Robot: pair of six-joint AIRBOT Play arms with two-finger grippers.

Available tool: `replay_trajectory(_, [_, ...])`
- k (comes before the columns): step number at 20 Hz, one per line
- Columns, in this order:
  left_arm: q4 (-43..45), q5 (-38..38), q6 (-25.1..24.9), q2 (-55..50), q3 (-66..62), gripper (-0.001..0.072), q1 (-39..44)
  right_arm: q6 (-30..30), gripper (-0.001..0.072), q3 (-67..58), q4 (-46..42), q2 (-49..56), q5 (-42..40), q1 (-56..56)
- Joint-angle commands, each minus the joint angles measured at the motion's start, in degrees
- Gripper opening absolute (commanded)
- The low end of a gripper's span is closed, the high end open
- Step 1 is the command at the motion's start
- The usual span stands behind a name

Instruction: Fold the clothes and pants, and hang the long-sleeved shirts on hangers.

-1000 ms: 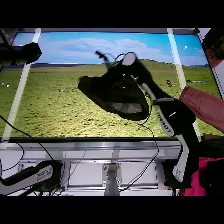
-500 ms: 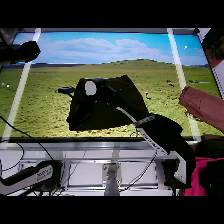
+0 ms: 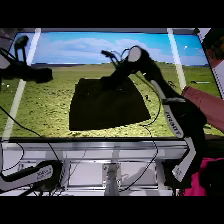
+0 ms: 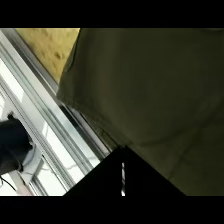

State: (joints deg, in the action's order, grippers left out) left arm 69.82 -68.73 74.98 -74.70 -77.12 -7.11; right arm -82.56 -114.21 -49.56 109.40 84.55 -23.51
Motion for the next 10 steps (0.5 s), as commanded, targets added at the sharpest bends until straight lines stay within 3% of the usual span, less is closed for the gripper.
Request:
replay_trajectory(1, [-1.1, -2.7, -6.4, -0.3, 10.7, 0.0016, -0.2, 5.5, 0.0013, 3.2, 10.1, -0.2, 2.2, 10.6])
replay_trajectory(4, [-9.9, -3.7, -13.2, -0.3, 18.5, 0.0016, -0.2, 8.1, 0.0013, 9.5, 15.9, -1.1, 2.9, 17.4])
replay_trajectory(6, [-9.8, -4.1, -13.7, -0.5, 20.5, 0.0017, -0.2, 9.9, 0.0014, 13.7, 18.1, -1.2, 4.5, 21.5])
replay_trajectory(7, [-9.9, -4.5, -13.7, -0.6, 20.9, 0.0056, -0.2, 9.9, 0.0016, 15.4, 17.9, -1.2, 4.5, 23.0])
replay_trajectory(9, [-9.8, -3.7, -13.7, -0.6, 21.0, 0.0453, -0.2, 9.8, 0.0026, 17.8, 16.0, -1.2, 4.4, 25.1])
replay_trajectory(10, [-9.6, -3.0, -13.7, -0.6, 21.0, 0.0459, -0.2, 9.8, 0.0063, 17.8, 13.4, -1.1, 4.4, 25.8])
